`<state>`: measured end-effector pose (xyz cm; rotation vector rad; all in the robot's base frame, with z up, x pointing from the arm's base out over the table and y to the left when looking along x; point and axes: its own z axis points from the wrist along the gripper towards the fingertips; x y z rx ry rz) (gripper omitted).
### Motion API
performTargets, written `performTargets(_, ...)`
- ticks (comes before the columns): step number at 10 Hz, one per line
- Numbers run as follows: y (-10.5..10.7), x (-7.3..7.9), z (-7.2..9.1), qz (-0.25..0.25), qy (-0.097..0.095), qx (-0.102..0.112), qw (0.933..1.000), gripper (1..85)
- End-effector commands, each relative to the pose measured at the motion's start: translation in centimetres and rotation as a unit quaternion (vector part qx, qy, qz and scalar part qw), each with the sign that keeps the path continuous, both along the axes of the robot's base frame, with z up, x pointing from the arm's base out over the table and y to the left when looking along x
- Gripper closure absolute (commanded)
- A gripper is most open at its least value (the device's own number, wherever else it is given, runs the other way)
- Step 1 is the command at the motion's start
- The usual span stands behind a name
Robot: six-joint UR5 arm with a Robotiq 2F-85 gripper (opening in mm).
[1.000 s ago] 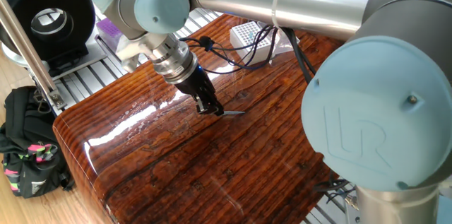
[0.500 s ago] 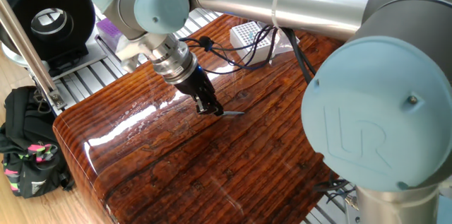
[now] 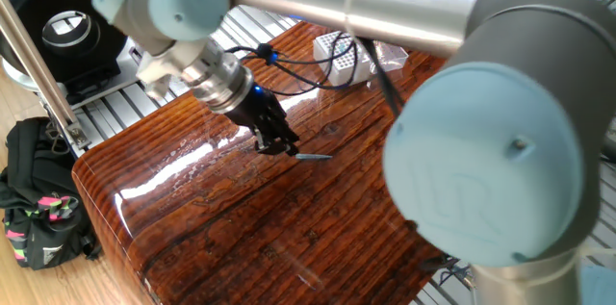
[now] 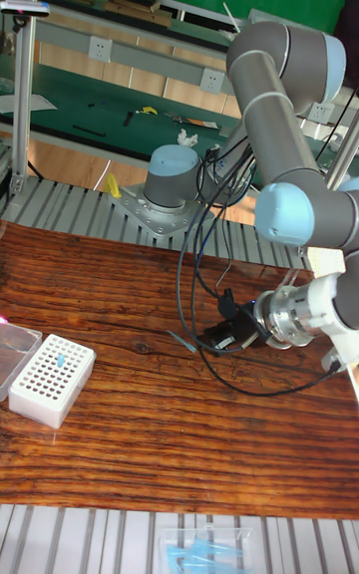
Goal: Insert a medium pipette tip into the holder for medium pipette tips
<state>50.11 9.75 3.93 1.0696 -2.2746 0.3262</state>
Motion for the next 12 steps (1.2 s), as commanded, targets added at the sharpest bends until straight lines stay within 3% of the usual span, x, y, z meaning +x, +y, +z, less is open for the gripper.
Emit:
performTargets(1,-0.4,0.8,0.4,-0.001,0.001,-0.054,0.9985,54.0)
performTargets(3,-1.4,0.3,0.7,0.004,0.007,-0.086,0.9963,54.0)
performTargets(6,-1.9,-0.7,0.1,0.011,0.030,-0.076,0.9966,52.7)
performTargets(12,-1.5,-1.1,-0.3,-0.001,0.043,-0.081,0.9958,53.0)
